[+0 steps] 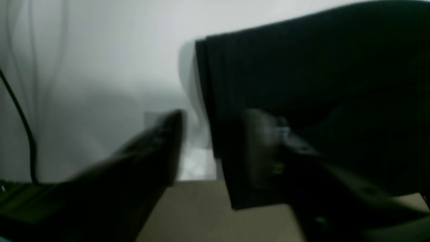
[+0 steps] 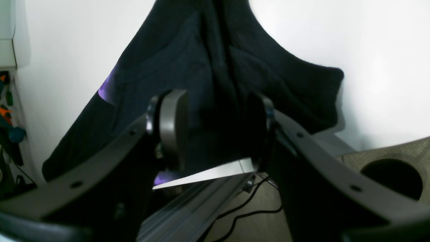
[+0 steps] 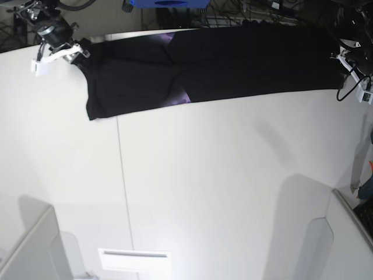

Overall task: Fold the T-shirt properly
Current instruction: 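Release the folded edge and reposition both grippers over the strip, then grasp the strip ends and press them inward with both grippers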

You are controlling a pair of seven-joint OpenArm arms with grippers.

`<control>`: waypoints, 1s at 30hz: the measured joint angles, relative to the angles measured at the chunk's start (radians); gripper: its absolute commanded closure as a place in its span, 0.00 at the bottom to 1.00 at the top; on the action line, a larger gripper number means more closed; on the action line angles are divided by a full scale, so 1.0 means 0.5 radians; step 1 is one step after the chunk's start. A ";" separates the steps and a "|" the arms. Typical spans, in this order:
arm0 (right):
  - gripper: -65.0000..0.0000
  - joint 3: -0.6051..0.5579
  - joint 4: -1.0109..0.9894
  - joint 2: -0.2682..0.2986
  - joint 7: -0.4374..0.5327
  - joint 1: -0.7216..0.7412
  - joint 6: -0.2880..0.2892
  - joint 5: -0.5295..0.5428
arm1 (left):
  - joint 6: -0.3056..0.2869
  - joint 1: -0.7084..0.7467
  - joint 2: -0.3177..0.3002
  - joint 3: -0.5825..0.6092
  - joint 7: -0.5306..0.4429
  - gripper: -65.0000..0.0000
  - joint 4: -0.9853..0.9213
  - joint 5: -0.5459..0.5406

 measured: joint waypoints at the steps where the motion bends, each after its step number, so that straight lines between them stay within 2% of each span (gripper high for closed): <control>1: 0.61 -0.005 0.000 0.000 0.046 0.000 0.000 0.000 | 0.001 0.011 0.008 0.000 -0.031 0.34 0.053 0.000; 2: 0.61 -0.011 0.000 0.000 0.078 0.000 0.018 0.022 | -0.001 0.011 0.024 0.000 -0.060 0.30 0.114 0.000; 3: 0.62 -0.011 -0.001 0.001 0.081 -0.002 0.092 0.063 | 0.000 0.011 0.053 -0.003 -0.068 0.29 0.185 0.001; 5: 0.70 -0.051 0.000 0.012 0.083 0.004 0.277 0.117 | -0.002 0.006 0.115 0.005 -0.074 0.38 0.291 -0.020; 7: 0.84 -0.120 -0.002 0.015 0.034 0.085 0.355 0.076 | -0.002 0.005 0.168 0.027 -0.076 0.63 0.340 -0.028; 9: 1.00 -0.197 -0.034 0.021 -0.008 0.204 0.360 -0.018 | -0.002 0.005 0.211 0.030 -0.073 1.00 0.332 -0.011; 13: 1.00 -0.292 -0.120 0.004 -0.106 0.320 0.367 -0.176 | 0.007 0.011 0.254 0.029 -0.069 1.00 0.324 0.077; 18: 1.00 -0.391 -0.304 0.001 -0.118 0.420 0.359 -0.372 | 0.007 0.022 0.296 0.033 -0.074 1.00 0.296 0.542; 20: 1.00 -0.391 -0.426 -0.001 -0.091 0.491 0.368 -0.436 | 0.008 0.036 0.294 0.192 -0.056 1.00 0.271 0.672; 23: 1.00 -0.385 -0.584 0.005 -0.081 0.542 0.352 -0.510 | 0.006 0.012 0.312 0.404 -0.130 1.00 0.150 0.679; 25: 1.00 -0.382 -0.610 0.004 0.001 0.550 0.354 -0.515 | 0.000 -0.011 0.333 0.470 -0.156 1.00 -0.001 0.701; 30: 1.00 -0.379 -0.692 0.029 0.085 0.586 0.357 -0.500 | -0.008 -0.234 0.259 0.529 -0.133 1.00 -0.245 0.710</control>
